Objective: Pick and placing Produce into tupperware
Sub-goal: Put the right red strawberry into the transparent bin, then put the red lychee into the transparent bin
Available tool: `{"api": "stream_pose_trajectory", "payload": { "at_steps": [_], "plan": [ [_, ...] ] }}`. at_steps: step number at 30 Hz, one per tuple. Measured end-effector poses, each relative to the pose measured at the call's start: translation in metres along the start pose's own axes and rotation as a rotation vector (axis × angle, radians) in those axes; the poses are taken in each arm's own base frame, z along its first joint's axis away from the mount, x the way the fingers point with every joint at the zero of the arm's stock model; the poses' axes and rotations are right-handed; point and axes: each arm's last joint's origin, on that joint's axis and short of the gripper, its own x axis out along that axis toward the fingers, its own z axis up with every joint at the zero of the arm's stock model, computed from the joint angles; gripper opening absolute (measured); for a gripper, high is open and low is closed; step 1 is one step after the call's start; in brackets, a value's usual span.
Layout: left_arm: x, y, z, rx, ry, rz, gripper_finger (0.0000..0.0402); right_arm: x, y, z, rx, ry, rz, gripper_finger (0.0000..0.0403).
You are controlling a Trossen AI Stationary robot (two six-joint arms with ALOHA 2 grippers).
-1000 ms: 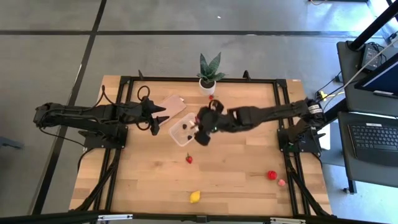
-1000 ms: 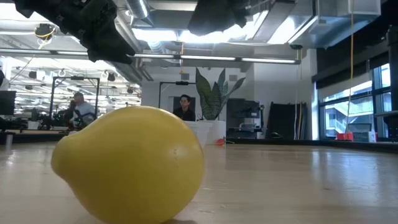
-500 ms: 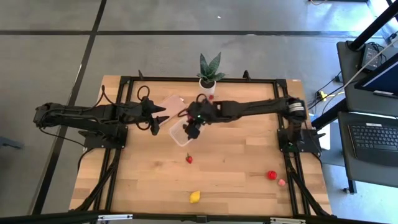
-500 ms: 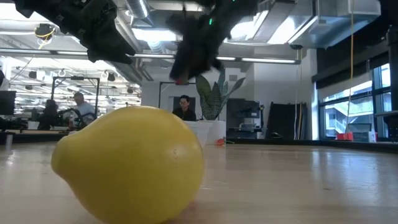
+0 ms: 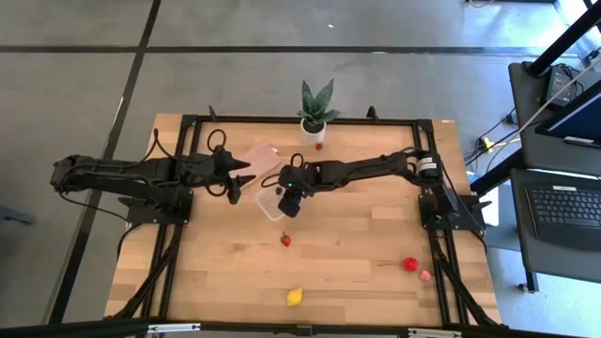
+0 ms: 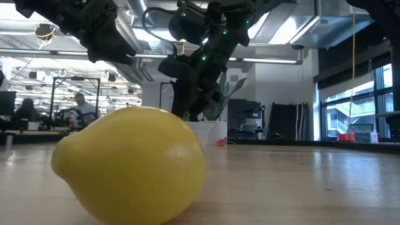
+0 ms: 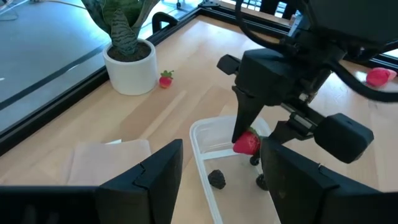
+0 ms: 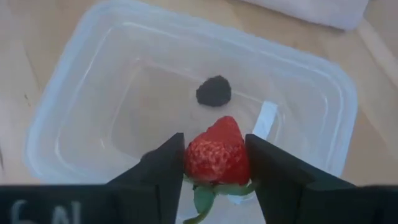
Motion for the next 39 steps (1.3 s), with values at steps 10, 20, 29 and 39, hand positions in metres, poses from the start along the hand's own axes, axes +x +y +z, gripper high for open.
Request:
{"api": "stream_pose_trajectory", "payload": {
  "at_steps": [10, 20, 29, 39],
  "plan": [
    [0.0, 0.0, 0.0, 0.0, 0.0, 0.0, 0.0207, 0.0, 0.0, 0.001, 0.0, -0.005, 0.001, 0.0216],
    [0.0, 0.0, 0.001, -0.002, -0.006, -0.002, 0.0207, -0.046, 0.016, 0.025, -0.189, 0.102, 0.019, 0.0226],
    [0.0, -0.002, 0.004, -0.012, -0.032, -0.026, 0.0207, -0.173, 0.033, 0.042, -0.27, -0.106, 0.028, 0.0226],
    [0.0, -0.001, 0.004, -0.011, -0.033, -0.021, 0.0207, -0.289, 0.032, -0.02, -0.233, -0.051, -0.057, 0.0226]
  ]
}}
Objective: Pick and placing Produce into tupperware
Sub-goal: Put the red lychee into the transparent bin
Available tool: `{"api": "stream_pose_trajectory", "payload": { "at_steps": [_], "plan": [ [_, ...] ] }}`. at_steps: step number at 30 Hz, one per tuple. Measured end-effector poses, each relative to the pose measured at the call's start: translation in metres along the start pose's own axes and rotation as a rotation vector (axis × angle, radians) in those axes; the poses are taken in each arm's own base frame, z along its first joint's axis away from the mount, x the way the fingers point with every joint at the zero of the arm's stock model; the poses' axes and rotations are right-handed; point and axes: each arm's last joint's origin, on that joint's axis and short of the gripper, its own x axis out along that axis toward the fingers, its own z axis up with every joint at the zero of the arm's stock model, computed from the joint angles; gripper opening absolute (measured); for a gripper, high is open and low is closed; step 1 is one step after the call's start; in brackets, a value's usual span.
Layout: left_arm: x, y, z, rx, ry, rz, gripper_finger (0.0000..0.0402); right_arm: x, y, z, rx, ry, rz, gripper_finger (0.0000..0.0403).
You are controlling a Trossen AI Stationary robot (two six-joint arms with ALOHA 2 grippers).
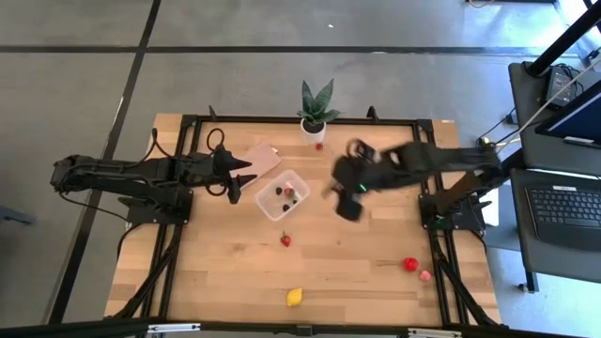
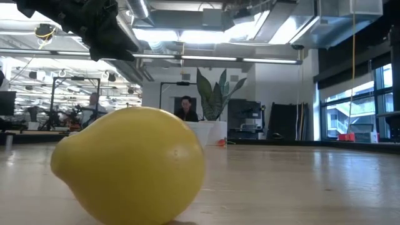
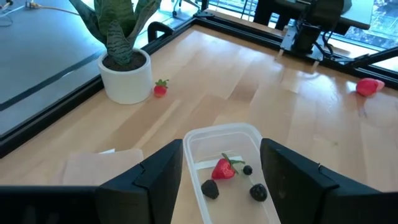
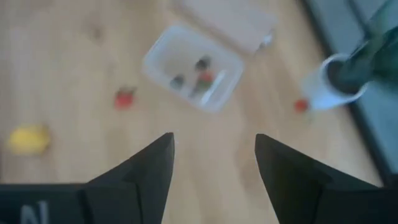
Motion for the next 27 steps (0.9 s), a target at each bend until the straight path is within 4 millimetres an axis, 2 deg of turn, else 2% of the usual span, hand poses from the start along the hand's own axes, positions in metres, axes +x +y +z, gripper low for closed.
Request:
{"api": "stream_pose_trajectory", "payload": {
  "at_steps": [5, 9, 11, 18, 27],
  "plan": [
    [0.0, 0.0, 0.0, 0.0, 0.001, 0.001, 0.0207, -0.032, 0.019, -0.04, 0.043, 0.157, 0.0, 0.0226],
    [0.0, 0.001, 0.0, 0.002, -0.004, 0.018, 0.0207, -0.041, 0.047, -0.064, 0.089, 0.217, 0.123, 0.0226],
    [0.0, 0.001, 0.0, 0.002, -0.009, 0.034, 0.0207, -0.041, 0.057, -0.077, 0.113, 0.256, 0.124, 0.0226],
    [0.0, 0.002, 0.0, 0.002, -0.013, 0.047, 0.0207, -0.02, 0.083, -0.135, 0.256, 0.436, -0.041, 0.0233],
    [0.0, 0.002, 0.0, 0.002, -0.012, 0.046, 0.0207, 0.017, 0.1, -0.204, 0.519, 0.61, -0.234, 0.0299]
  ]
}}
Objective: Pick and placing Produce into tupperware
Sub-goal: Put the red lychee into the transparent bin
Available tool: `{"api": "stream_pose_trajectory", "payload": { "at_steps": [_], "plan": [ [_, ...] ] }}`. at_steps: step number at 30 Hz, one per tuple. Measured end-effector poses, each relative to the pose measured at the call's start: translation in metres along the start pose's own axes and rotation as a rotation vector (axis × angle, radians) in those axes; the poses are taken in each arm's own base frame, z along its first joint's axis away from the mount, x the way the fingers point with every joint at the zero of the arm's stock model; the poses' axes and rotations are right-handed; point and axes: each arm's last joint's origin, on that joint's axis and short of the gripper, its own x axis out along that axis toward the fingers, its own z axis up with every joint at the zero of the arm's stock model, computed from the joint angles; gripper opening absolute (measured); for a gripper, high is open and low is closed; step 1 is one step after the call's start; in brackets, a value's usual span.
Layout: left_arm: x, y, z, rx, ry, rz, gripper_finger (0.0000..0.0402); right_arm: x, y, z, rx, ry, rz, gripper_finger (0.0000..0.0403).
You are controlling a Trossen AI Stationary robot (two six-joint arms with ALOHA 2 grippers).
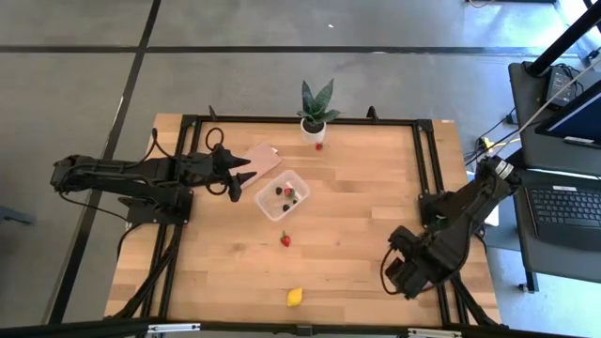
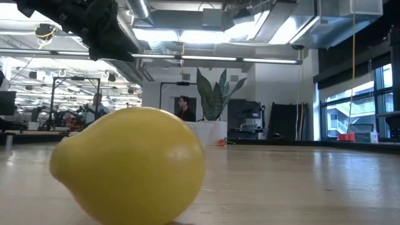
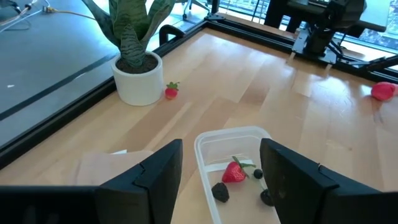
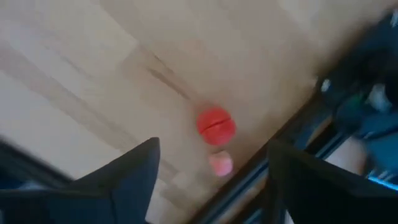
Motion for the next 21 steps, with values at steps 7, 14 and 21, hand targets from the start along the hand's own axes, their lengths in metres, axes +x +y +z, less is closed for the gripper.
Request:
{"api": "stream_pose_trajectory", "payload": {
  "at_steps": [7, 14, 21],
  "plan": [
    [0.0, 0.0, 0.0, -0.001, 0.0, -0.001, 0.0207, 0.043, -0.01, -0.013, 0.148, 0.016, -0.108, 0.0316],
    [0.0, 0.0, 0.0, -0.002, 0.001, -0.003, 0.0207, 0.072, -0.012, -0.016, 0.207, 0.107, -0.119, 0.0315],
    [0.0, 0.0, 0.0, -0.001, 0.001, -0.003, 0.0207, 0.097, -0.007, -0.017, 0.178, 0.115, -0.017, 0.0315]
  ]
}}
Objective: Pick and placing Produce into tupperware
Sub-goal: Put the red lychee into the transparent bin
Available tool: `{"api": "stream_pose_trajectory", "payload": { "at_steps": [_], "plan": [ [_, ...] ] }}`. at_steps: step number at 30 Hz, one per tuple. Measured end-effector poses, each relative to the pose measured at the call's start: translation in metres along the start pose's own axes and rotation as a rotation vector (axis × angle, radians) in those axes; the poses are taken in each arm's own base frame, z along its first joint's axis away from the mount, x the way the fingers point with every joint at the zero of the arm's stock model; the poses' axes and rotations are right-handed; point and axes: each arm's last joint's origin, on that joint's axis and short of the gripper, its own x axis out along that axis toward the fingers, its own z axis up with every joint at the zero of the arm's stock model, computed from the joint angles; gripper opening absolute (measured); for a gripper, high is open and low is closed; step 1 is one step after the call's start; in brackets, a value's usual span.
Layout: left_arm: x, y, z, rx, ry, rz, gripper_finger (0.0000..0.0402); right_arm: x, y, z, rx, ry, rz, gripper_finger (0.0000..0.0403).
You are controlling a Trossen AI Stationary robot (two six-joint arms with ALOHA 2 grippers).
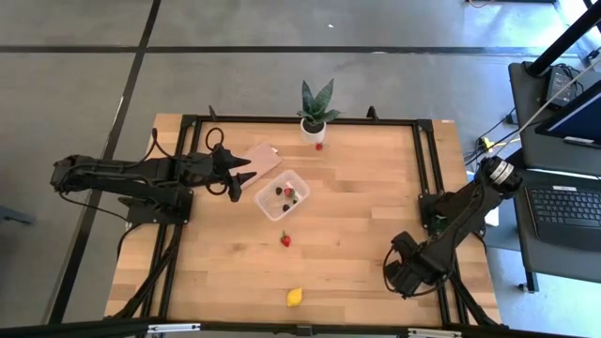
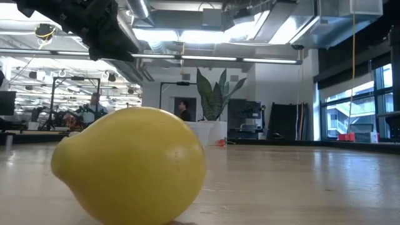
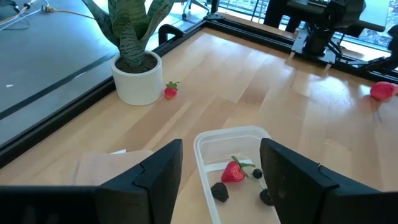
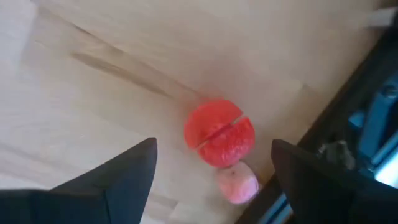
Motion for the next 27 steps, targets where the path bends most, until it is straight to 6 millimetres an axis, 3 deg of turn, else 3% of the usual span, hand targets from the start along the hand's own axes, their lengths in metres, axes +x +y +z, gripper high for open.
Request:
{"api": "stream_pose_trajectory", "payload": {
  "at_steps": [9, 16, 20, 27],
  "plan": [
    [0.0, 0.0, 0.0, 0.0, 0.0, 0.0, 0.0207, 0.031, -0.002, 0.003, 0.003, 0.027, 0.071, 0.0315],
    [0.0, 0.0, 0.0, 0.001, 0.001, 0.0, 0.0207, 0.042, -0.006, 0.005, 0.006, 0.039, 0.079, 0.0309],
    [0.0, 0.0, 0.0, 0.001, 0.001, 0.001, 0.0207, 0.042, -0.007, 0.004, -0.001, 0.08, 0.061, 0.0276],
    [0.0, 0.0, 0.0, 0.001, 0.001, 0.001, 0.0207, 0.042, -0.007, 0.004, -0.003, 0.082, 0.06, 0.0186]
  ]
}}
